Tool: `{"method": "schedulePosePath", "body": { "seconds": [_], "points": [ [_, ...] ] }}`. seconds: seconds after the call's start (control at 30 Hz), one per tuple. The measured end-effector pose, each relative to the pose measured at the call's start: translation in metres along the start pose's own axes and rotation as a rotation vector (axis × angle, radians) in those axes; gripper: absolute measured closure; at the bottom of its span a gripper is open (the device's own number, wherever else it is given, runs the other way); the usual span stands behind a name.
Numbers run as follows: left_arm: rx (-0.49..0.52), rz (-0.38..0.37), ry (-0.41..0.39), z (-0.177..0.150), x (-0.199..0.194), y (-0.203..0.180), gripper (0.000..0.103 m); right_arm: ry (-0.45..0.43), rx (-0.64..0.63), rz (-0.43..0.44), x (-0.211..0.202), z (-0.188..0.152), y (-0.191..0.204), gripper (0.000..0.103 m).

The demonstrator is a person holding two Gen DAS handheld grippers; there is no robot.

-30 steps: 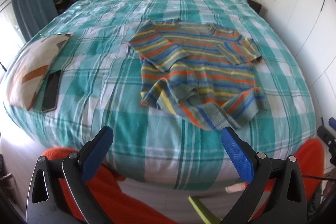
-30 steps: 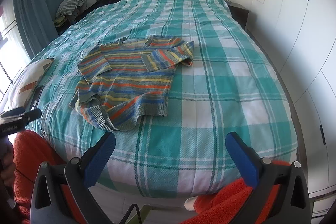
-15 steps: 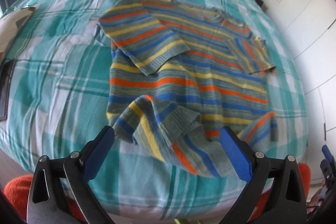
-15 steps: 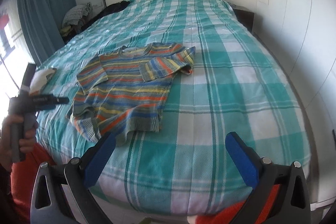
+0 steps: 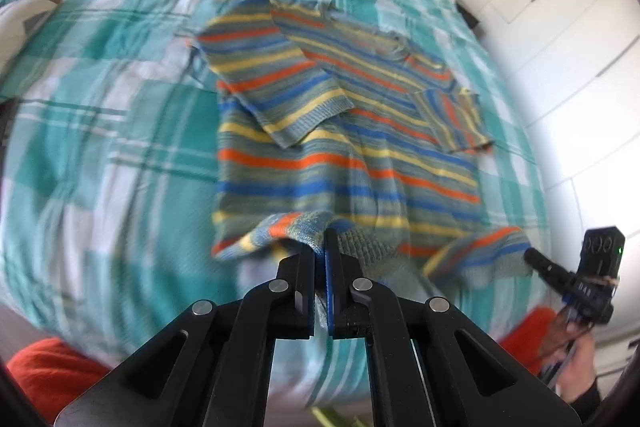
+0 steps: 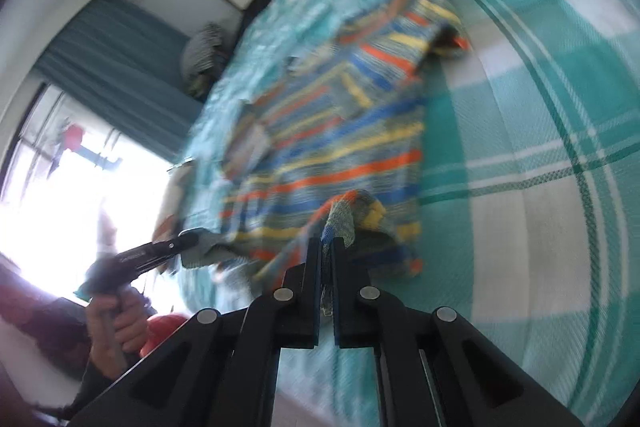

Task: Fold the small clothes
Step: 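Grasp the striped sweater hem with both grippers and lift it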

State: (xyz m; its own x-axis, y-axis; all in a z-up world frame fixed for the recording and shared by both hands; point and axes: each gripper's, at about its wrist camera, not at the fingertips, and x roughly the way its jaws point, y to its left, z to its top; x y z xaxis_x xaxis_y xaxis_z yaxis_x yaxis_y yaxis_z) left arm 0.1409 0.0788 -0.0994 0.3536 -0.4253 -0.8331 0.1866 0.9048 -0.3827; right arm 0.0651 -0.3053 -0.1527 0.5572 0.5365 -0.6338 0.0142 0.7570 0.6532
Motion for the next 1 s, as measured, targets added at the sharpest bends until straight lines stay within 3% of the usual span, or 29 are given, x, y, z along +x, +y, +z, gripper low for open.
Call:
{"method": "schedulePosePath", "body": {
  "seconds": [0.13, 0.23, 0.3, 0.37, 0.5, 0.6, 0.7, 0.83, 1.0],
  "points": [
    [0.061, 0.0, 0.067, -0.037, -0.041, 0.025, 0.101, 0.093, -0.056, -0.01, -0.049, -0.026, 0.031, 0.099],
    [0.068, 0.054, 0.15, -0.06, -0.03, 0.039, 0.101, 0.207, -0.032, -0.095, -0.056, -0.053, 0.029, 0.099],
    [0.06, 0.128, 0.197, -0.07, -0.016, 0.05, 0.101, 0.253, 0.004, -0.163, -0.05, -0.071, 0.015, 0.099],
    [0.014, 0.144, 0.228, -0.075, -0.005, 0.06, 0.102, 0.282, 0.052, -0.239, -0.042, -0.086, -0.001, 0.099],
    [-0.001, 0.123, 0.229, -0.084, -0.008, 0.059, 0.102, 0.292, 0.089, -0.284, -0.033, -0.091, -0.01, 0.099],
    [0.042, 0.147, 0.218, -0.089, -0.015, 0.051, 0.102, 0.276, 0.025, -0.332, -0.051, -0.08, 0.002, 0.1],
    [0.007, 0.188, 0.286, -0.092, 0.012, 0.061, 0.102, 0.287, 0.002, -0.388, -0.048, -0.076, -0.007, 0.1],
    [0.045, 0.271, 0.337, -0.101, 0.043, 0.056, 0.102, 0.37, 0.008, -0.474, -0.02, -0.085, -0.04, 0.1],
    [0.002, 0.299, 0.35, -0.102, 0.064, 0.055, 0.1, 0.36, 0.025, -0.487, -0.01, -0.081, -0.05, 0.1]
  ]
}}
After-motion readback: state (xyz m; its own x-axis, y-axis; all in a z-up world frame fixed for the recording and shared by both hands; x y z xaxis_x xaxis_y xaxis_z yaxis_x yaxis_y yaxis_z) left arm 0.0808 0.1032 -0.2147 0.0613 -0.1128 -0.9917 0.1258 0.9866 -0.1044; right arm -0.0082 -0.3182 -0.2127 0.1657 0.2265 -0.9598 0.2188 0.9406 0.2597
